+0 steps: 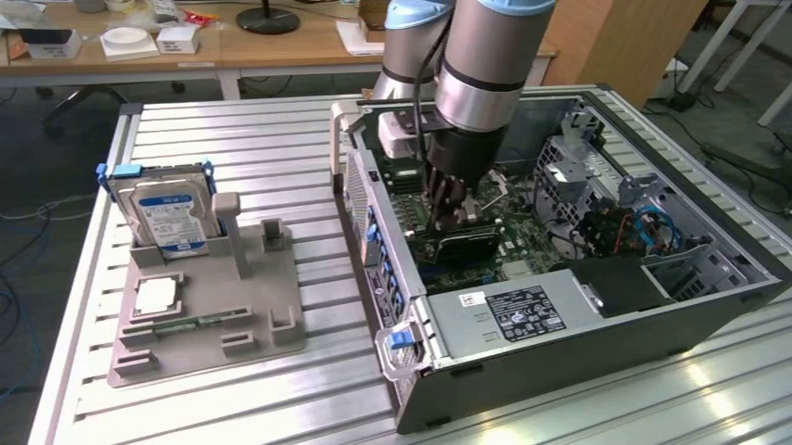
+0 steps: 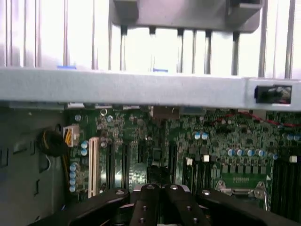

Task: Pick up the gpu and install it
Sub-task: 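Press down on the gpu until it lock into place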

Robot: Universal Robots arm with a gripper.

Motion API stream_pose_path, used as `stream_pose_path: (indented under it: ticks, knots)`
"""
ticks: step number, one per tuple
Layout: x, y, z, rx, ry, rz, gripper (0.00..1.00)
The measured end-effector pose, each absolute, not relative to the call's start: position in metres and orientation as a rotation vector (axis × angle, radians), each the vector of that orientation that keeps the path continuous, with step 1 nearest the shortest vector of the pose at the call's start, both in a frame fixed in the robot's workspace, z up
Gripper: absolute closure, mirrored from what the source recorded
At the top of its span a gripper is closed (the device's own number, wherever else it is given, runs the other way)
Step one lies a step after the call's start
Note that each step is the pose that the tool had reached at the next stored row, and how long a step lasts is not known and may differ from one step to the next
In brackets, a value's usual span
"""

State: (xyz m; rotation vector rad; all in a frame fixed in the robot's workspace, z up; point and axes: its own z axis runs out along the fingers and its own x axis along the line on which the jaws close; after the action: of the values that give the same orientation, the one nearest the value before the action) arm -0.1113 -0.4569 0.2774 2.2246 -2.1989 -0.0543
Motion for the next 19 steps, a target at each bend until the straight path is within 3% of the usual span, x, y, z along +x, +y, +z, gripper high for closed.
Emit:
stream_pose_path:
  ticks: [10, 19]
  knots:
    - [-0.102, -0.456, 0.278, 2.128, -2.107, -0.233, 0.9]
    - [-0.096, -0.451, 0.284, 2.096, -2.076, -0.287, 0.9]
